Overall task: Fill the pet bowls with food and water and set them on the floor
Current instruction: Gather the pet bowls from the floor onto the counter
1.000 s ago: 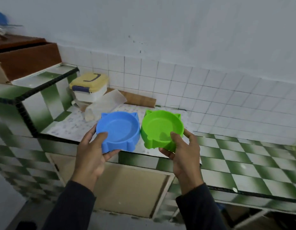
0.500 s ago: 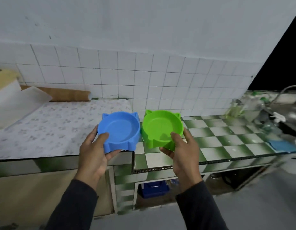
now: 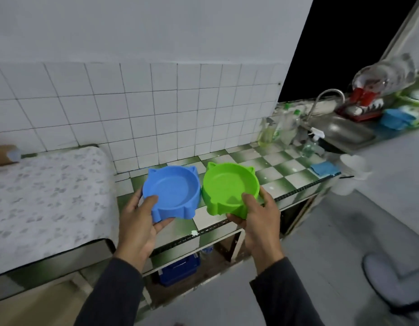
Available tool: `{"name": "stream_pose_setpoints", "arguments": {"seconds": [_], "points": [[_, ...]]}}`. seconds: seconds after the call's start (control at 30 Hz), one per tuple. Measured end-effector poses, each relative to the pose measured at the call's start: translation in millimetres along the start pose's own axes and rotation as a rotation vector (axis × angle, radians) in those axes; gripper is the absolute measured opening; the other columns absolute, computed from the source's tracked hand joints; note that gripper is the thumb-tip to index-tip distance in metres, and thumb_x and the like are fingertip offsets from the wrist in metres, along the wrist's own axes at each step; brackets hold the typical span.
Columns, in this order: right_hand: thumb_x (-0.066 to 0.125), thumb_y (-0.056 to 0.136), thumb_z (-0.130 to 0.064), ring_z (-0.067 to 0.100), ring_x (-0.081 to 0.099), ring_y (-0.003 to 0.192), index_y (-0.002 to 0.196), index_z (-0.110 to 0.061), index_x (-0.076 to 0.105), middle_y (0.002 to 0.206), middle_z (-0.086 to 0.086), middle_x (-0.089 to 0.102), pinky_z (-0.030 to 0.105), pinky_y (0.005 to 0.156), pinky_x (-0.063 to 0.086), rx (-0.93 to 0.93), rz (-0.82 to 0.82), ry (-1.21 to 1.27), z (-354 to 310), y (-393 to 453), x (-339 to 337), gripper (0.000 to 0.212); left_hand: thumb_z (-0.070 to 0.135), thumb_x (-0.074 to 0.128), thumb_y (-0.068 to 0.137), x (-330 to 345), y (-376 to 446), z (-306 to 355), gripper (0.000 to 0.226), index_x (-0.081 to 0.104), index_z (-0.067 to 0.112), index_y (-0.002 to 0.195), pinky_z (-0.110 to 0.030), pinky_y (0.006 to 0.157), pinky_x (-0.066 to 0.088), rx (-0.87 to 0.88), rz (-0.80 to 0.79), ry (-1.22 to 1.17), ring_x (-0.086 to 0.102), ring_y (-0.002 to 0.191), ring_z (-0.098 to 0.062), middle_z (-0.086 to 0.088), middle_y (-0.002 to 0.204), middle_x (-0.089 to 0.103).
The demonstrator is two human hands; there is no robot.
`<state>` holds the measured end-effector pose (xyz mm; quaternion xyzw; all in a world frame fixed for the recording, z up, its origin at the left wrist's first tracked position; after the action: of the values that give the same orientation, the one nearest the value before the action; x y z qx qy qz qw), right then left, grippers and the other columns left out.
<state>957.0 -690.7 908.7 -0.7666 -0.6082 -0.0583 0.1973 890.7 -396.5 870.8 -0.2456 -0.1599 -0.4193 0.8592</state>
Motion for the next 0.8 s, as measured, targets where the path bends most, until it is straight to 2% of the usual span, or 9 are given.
{"name": "stream_pose_setpoints", "arguments": {"seconds": [0.1,0.2,0.3,0.53,0.67,0.8], "points": [[0.063,0.095,-0.009,0.038,0.067,0.104,0.135,-0.025,0.058,0.126,0.011,0.059,0.044,0.061,0.062,0.008,0.055,-0.003,-1,32,-21,0.043,0.009,0.068,0.096,32,20,-25,0.047,0.063,0.028,0.138,-0.046,0.071,0.063,-0.028,-0.015,0.015,0.067,0.117,-0.033,-0.005,0.137,0.062],[0.061,0.096,-0.008,0.039,0.067,0.106,0.134,-0.027,0.056,0.126,0.011,0.060,0.048,0.063,0.063,0.019,0.092,-0.002,-2,67,-36,0.043,0.008,0.068,0.095,62,44,-46,0.047,0.063,0.028,0.137,-0.049,0.074,0.063,-0.042,-0.030,0.027,0.067,0.117,-0.033,-0.005,0.137,0.062],[0.060,0.095,-0.007,0.038,0.067,0.104,0.134,-0.029,0.053,0.125,0.010,0.059,0.044,0.061,0.062,0.026,0.124,-0.011,-5,104,-43,0.045,0.006,0.068,0.094,93,71,-64,0.043,0.068,0.032,0.129,-0.049,0.072,0.063,-0.052,-0.064,0.023,0.068,0.114,-0.032,-0.005,0.134,0.064],[0.059,0.095,-0.007,0.035,0.064,0.104,0.124,-0.036,0.053,0.121,0.004,0.054,0.041,0.060,0.061,0.064,0.169,-0.049,-14,193,-44,0.041,0.006,0.069,0.093,150,137,-92,0.039,0.069,0.037,0.118,-0.039,0.067,0.063,-0.077,-0.032,0.037,0.071,0.107,-0.026,-0.003,0.125,0.068],[0.057,0.095,-0.006,0.036,0.064,0.104,0.125,-0.034,0.053,0.120,0.005,0.055,0.040,0.060,0.061,0.107,0.167,-0.062,-11,258,-34,0.041,0.006,0.069,0.093,180,186,-108,0.046,0.064,0.029,0.133,-0.040,0.067,0.062,-0.075,-0.015,0.037,0.076,0.099,-0.022,-0.001,0.128,0.067],[0.058,0.095,-0.008,0.036,0.064,0.105,0.127,-0.035,0.054,0.124,0.007,0.055,0.039,0.059,0.060,0.118,0.159,-0.072,-5,266,-31,0.041,0.006,0.070,0.092,179,192,-110,0.046,0.066,0.030,0.132,-0.041,0.069,0.062,-0.069,-0.024,0.016,0.075,0.101,-0.023,-0.001,0.124,0.070]]}}
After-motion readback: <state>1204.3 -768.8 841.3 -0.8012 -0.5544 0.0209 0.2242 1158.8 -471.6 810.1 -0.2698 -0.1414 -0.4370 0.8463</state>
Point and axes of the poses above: each hand's wrist, its own y-axis towards the middle knuckle, its own x-axis out of the palm, z = x × y, the point moved 10 cm from there along y, towards the middle knuckle
